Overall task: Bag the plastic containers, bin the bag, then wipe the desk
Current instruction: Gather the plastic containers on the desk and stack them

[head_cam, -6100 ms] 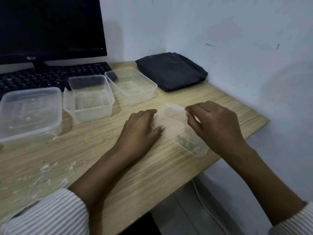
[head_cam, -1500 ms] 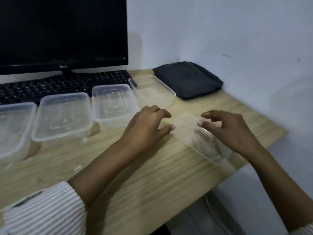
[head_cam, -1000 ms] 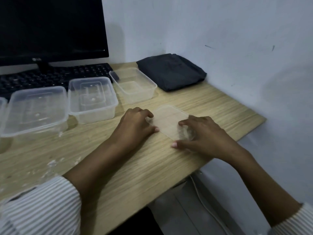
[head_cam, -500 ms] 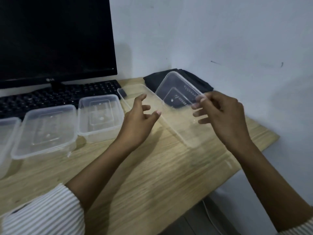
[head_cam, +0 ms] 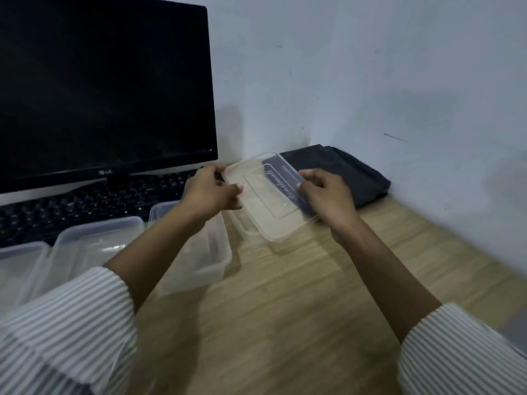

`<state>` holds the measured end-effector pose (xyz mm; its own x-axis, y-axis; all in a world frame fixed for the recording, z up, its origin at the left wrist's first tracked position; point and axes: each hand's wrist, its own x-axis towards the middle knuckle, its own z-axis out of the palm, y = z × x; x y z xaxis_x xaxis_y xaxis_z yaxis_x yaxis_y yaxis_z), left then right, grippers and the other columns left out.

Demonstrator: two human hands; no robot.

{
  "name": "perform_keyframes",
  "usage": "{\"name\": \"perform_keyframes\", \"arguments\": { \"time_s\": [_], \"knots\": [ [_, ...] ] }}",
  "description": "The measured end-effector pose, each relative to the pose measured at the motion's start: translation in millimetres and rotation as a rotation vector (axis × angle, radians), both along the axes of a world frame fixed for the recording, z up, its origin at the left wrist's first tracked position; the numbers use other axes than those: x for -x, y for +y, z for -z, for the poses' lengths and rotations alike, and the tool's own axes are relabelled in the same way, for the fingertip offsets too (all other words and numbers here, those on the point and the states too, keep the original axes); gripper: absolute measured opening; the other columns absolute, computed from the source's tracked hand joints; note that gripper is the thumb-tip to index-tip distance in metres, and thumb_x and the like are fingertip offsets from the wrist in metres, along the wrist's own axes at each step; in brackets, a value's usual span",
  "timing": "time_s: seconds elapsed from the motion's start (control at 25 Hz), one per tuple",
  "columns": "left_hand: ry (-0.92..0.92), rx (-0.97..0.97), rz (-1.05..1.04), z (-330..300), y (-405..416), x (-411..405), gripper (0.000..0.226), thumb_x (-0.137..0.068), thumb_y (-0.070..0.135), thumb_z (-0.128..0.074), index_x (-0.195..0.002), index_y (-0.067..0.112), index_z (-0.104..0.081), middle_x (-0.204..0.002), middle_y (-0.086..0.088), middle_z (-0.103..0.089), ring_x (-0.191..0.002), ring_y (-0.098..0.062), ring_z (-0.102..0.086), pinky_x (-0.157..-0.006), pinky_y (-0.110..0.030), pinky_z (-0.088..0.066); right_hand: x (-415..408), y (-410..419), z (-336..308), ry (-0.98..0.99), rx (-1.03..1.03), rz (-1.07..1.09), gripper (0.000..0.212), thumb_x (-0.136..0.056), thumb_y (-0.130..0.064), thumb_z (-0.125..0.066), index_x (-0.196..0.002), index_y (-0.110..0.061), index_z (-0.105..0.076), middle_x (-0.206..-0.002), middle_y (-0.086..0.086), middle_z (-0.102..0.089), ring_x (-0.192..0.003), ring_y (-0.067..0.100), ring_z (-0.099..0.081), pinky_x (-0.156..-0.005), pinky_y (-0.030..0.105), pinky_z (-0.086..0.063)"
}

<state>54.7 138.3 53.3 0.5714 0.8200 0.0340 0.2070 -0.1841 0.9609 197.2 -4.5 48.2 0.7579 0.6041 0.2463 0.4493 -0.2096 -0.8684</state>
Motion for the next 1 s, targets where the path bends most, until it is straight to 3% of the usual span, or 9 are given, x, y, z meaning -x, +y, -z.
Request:
{"name": "perform_keyframes", "arguments": {
  "time_s": [0.24, 0.44, 0.64, 0.8, 1.0],
  "knots": [
    [0.362, -0.323, -0.034, 1.2, 36.5, -15.8, 0.012, -0.088, 0.021, -0.067, -0.096, 0.014, -0.06, -0.076, 0.001, -0.06, -0.069, -0.011, -0.058, -0.063, -0.026, -0.048, -11.0, 36.5, 20.2, -0.035, 0.104, 0.016, 0.024, -0.092, -0.019, -0.053, -0.109, -0.016, -0.069, -0.096, -0.003, -0.069, -0.093, 0.013, -0.062, -0.081, 0.026, -0.045],
    [0.522, -0.432, -0.024, 5.7, 51.8, -19.0, 0.018, -0.087, 0.028, -0.066, -0.097, 0.013, -0.063, -0.093, -0.005, -0.064, -0.089, -0.022, -0.059, -0.079, -0.036, -0.05, -12.5, 42.3, 36.5, -0.061, 0.167, 0.005, 0.028, -0.094, -0.02, -0.049, -0.116, -0.015, -0.066, -0.103, -0.001, -0.066, -0.096, 0.013, -0.058, -0.081, 0.024, -0.04],
    [0.499, -0.428, -0.031, 12.0, 56.0, -22.2, 0.016, -0.088, 0.027, -0.065, -0.098, 0.015, -0.064, -0.095, -0.004, -0.066, -0.093, -0.022, -0.06, -0.083, -0.036, -0.05, -8.2, 47.2, 45.1, -0.083, 0.208, 0.033, 0.035, -0.094, -0.023, -0.045, -0.124, -0.015, -0.061, -0.116, 0.008, -0.063, -0.107, 0.023, -0.058, -0.091, 0.034, -0.045],
    [0.467, -0.361, 0.021, 15.0, 63.6, -22.2, 0.022, -0.091, 0.026, -0.062, -0.106, 0.011, -0.068, -0.093, -0.003, -0.067, -0.092, -0.019, -0.061, -0.077, -0.03, -0.045, 0.2, 45.3, 44.9, -0.098, 0.22, 0.023, 0.039, -0.097, -0.02, -0.042, -0.132, -0.013, -0.055, -0.116, 0.007, -0.066, -0.107, 0.023, -0.059, -0.088, 0.03, -0.043],
    [0.43, -0.36, -0.004, 17.0, 66.9, -26.0, 0.017, -0.091, 0.025, -0.062, -0.097, 0.011, -0.07, -0.093, -0.001, -0.062, -0.087, -0.015, -0.055, -0.075, -0.029, -0.04, 6.7, 44.1, 42.1, -0.126, 0.262, 0.018, 0.038, -0.098, -0.018, -0.04, -0.133, -0.011, -0.053, -0.127, 0.012, -0.062, -0.116, 0.031, -0.055, -0.093, 0.036, -0.042]
  ]
}}
